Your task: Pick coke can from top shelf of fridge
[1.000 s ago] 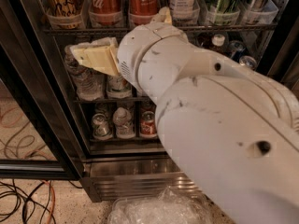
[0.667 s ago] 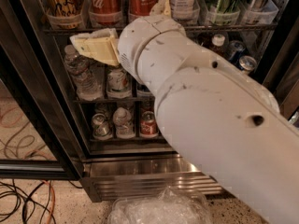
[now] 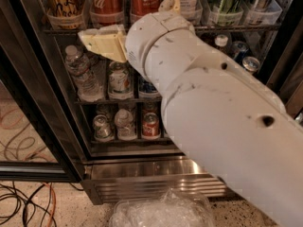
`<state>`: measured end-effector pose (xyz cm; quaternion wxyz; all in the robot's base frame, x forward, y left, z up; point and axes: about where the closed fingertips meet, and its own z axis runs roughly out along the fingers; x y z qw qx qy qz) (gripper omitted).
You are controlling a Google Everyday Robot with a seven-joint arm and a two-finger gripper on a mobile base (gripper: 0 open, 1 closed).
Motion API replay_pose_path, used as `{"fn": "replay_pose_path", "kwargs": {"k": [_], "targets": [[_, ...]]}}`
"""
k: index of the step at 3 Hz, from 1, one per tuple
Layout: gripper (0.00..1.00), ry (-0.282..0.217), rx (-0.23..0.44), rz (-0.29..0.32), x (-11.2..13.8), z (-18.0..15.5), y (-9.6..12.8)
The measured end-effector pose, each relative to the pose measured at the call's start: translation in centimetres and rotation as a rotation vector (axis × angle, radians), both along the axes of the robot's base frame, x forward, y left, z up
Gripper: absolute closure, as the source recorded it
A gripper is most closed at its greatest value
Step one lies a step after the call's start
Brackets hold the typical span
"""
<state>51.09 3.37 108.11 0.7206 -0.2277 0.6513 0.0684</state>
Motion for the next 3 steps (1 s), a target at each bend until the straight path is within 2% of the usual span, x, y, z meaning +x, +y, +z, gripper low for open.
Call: {"fn": "replay_pose_path", "kwargs": {"k": [1,3], "targets": [[0.0,-0.025,-0.005,-0.036,0.9,0.0,-1.5],[0.2,-0.033,-0.011,-0.023,4.3,-1.0,-1.2]]}}
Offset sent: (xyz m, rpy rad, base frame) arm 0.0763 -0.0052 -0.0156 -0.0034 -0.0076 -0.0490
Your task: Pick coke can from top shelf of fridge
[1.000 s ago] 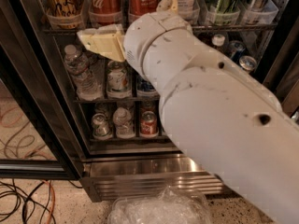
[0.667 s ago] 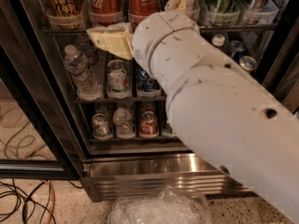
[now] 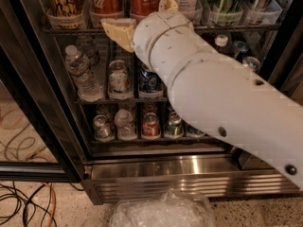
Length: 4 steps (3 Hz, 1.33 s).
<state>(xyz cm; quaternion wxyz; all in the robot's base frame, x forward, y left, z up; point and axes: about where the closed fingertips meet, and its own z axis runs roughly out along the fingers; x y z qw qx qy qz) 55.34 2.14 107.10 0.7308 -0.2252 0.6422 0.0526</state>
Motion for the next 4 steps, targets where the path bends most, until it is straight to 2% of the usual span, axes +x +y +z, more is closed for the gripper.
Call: {"fn": "replay_pose_path", "kwargs": {"k": [1,2,4], "targets": [[0.26,-0.013,0.002,-0.001,1.8,0.2,0.5],[0.34,-0.028,0.001,-0.068,2.8,0.4,0.0],[0.39,-0.052,0.004,-0.244,4.3,1.6,-1.1]]}}
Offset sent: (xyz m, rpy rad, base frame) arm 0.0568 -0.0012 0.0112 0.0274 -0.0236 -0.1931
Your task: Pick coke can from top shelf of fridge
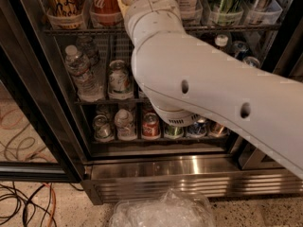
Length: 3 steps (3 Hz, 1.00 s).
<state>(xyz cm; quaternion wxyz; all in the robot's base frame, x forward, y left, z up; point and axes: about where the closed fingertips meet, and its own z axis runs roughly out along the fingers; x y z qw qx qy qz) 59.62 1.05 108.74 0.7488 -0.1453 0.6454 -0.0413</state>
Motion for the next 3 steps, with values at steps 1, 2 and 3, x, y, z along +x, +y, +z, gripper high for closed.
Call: {"fn": "replay_pose_path", "kwargs": {"k": [1,2,3], "targets": [[0.4,-0.009,0.006,-0.055,0.7,0.6,-0.1],[0.4,-0.005,0.014,-0.078,1.4,0.7,-0.1],[0.4,0.022,0.044,-0.082,2.3,0.1,-0.1]]}}
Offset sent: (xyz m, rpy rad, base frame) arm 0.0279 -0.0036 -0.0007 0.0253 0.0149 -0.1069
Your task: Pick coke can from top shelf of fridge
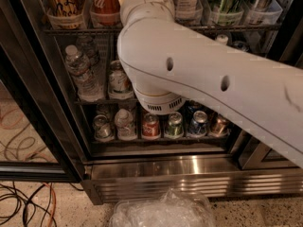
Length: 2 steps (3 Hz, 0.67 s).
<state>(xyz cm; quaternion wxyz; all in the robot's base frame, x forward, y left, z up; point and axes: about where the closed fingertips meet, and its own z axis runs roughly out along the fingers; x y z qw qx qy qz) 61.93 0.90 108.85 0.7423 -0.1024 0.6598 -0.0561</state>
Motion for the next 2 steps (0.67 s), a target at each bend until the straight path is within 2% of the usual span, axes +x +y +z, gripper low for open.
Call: {"fn": "replay_pose_path", "kwargs": {"k": [1,2], "targets": [[0.41,0.033,0.028,0.003,0.7,-1.1,0.0],[0.54,0.059,0.042,-0.004,1.4,-2.2,0.1]]}}
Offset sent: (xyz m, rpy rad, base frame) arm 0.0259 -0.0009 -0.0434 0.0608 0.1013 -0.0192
